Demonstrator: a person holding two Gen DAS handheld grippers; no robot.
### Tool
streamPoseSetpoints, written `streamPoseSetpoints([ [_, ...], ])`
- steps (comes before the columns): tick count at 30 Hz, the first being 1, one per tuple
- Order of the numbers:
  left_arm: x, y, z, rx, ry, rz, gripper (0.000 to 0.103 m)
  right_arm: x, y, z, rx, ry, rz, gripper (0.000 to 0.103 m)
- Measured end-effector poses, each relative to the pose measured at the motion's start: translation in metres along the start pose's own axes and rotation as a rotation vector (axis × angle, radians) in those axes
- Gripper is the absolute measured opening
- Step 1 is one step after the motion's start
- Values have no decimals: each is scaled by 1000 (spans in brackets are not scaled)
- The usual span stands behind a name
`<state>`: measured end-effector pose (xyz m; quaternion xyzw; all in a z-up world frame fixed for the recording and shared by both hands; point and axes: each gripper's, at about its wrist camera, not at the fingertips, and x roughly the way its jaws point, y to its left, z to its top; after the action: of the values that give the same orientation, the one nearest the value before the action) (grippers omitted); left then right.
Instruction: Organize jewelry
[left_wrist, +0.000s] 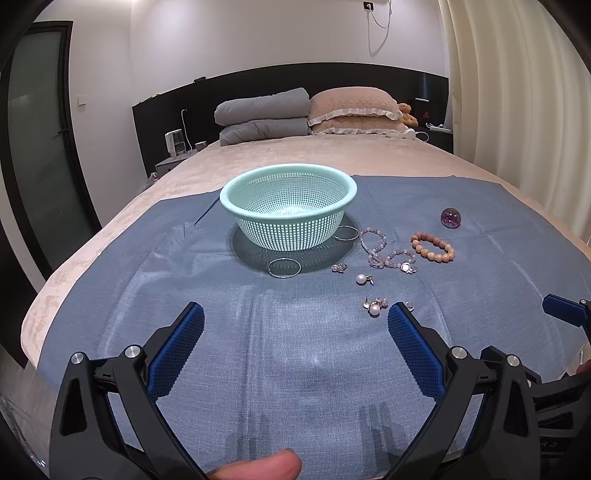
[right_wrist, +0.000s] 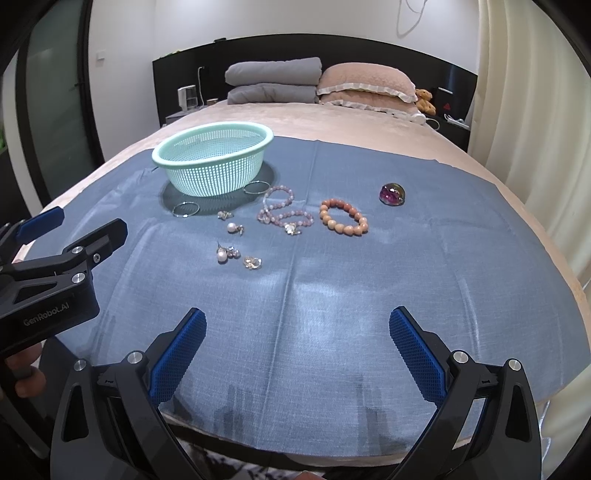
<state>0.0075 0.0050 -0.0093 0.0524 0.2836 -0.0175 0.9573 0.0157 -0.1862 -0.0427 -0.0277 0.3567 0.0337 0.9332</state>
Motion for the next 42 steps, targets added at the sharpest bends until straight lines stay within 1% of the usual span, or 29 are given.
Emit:
streamPoseSetpoints([
  [6, 11, -1, -1, 11, 16, 8, 98, 12, 1, -1, -2, 23, 7, 96],
  [9, 18, -1, -1, 11, 30, -3, 98, 17, 0, -1, -4, 30, 6, 96],
  [16, 43, 1, -3, 4, 69, -11, 98, 39, -10, 4, 21, 57, -11, 96],
  [25, 84, 5, 6, -7, 101, -18, 98, 75, -22, 27, 22, 79, -34, 95],
  [37, 154, 21, 24, -2, 157, 19, 98, 136, -41, 70, 12, 87, -71, 95],
  [42, 178, 24, 27, 15, 175, 23, 98, 157, -49, 78, 17, 106, -71, 95],
])
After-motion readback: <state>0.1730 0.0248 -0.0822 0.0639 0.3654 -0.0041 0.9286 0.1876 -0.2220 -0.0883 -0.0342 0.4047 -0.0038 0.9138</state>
